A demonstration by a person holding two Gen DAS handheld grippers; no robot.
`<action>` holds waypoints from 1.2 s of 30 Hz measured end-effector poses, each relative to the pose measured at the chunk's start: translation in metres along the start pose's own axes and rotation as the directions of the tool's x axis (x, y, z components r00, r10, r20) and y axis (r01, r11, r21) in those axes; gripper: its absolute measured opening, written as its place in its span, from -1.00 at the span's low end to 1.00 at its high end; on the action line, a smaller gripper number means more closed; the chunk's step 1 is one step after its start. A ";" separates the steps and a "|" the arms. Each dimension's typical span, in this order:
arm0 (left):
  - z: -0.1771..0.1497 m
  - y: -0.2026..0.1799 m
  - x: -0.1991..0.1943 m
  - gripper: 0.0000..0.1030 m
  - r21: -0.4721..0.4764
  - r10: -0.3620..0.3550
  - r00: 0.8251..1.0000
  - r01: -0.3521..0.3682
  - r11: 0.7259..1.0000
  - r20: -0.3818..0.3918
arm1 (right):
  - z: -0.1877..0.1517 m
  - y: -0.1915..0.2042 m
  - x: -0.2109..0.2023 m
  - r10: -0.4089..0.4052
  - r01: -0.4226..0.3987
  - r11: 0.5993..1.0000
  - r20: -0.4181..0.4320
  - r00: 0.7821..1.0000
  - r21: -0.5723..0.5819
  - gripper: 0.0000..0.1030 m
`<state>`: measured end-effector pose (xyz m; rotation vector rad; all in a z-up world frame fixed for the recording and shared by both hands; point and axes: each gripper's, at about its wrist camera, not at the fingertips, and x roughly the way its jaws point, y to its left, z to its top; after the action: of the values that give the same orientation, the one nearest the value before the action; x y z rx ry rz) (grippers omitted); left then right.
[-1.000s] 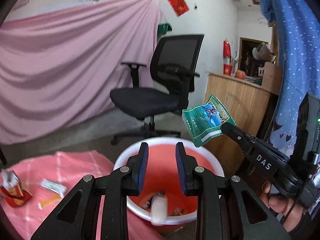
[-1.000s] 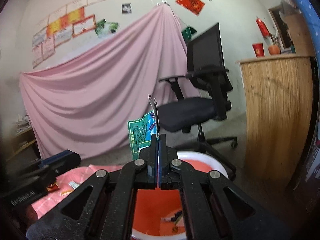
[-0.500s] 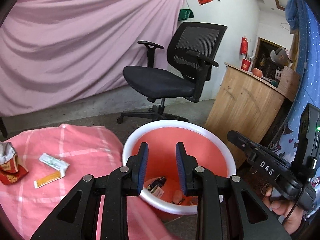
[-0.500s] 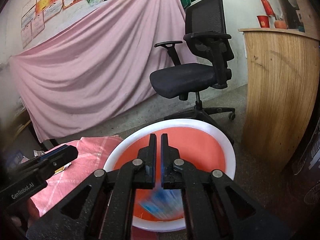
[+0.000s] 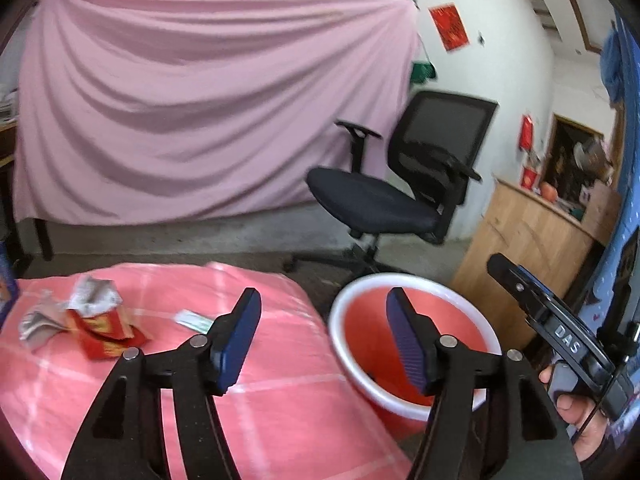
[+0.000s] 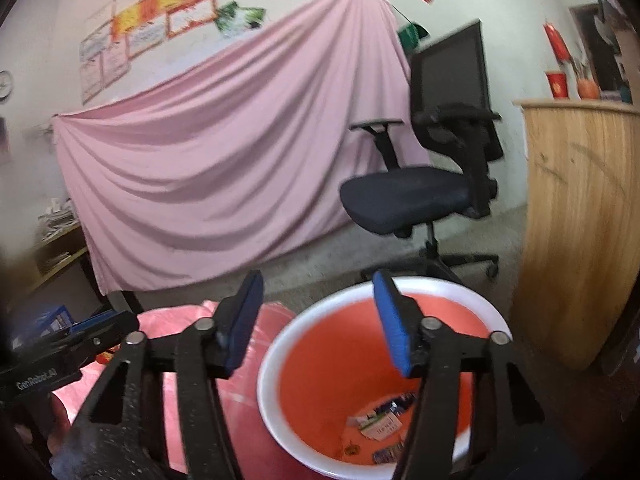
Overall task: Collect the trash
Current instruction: 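Move both open grippers back over the remaining table trash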
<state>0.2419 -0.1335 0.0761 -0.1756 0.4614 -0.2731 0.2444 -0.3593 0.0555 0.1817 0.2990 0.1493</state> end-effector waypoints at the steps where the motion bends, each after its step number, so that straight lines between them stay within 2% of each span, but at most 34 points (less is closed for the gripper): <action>1: 0.000 0.006 -0.006 0.29 -0.010 0.016 1.000 -0.016 1.000 0.016 | 0.001 0.006 -0.002 0.005 -0.005 1.000 0.019 1.000 -0.012 0.86; 3: 0.000 0.019 -0.021 0.87 -0.031 0.060 0.996 -0.059 0.998 0.066 | 0.002 0.019 -0.007 0.012 -0.010 0.999 0.067 0.998 -0.036 1.00; 4: -0.001 0.025 -0.030 0.95 -0.044 0.090 0.990 -0.086 0.995 0.105 | 0.002 0.024 -0.009 0.017 -0.013 0.999 0.087 0.996 -0.044 1.00; 7: -0.004 0.043 -0.054 0.97 -0.071 0.162 0.966 -0.150 0.986 0.201 | 0.004 0.040 -0.015 0.057 -0.047 0.997 0.151 0.987 -0.064 1.00; 11: -0.010 0.067 -0.075 0.97 -0.094 0.237 0.940 -0.221 0.971 0.244 | 0.005 0.067 -0.018 0.122 -0.101 0.989 0.203 0.972 -0.108 1.00; 18: -0.024 0.105 -0.102 0.97 -0.110 0.338 0.897 -0.320 0.941 0.284 | -0.005 0.118 -0.018 0.219 -0.173 0.963 0.226 0.949 -0.207 1.00; 24: -0.042 0.136 -0.118 0.97 -0.102 0.395 0.876 -0.382 0.919 0.276 | -0.016 0.150 -0.009 0.275 -0.216 0.936 0.197 0.941 -0.278 1.00; 27: -0.049 0.148 -0.117 0.97 -0.082 0.412 0.876 -0.405 0.911 0.250 | -0.025 0.165 0.000 0.272 -0.211 0.923 0.157 0.949 -0.323 1.00; 31: -0.053 0.165 -0.106 0.97 -0.065 0.422 0.887 -0.417 0.907 0.189 | -0.035 0.173 0.015 0.270 -0.223 0.909 0.089 0.959 -0.352 1.00; 36: -0.051 0.187 -0.079 0.97 -0.058 0.412 0.910 -0.409 0.911 0.041 | -0.046 0.178 0.040 0.242 -0.239 0.900 -0.038 0.970 -0.364 1.00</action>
<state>0.1917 0.0616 0.0210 -0.1283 0.4421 0.1571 0.2475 -0.1718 0.0369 -0.1541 0.2346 0.4465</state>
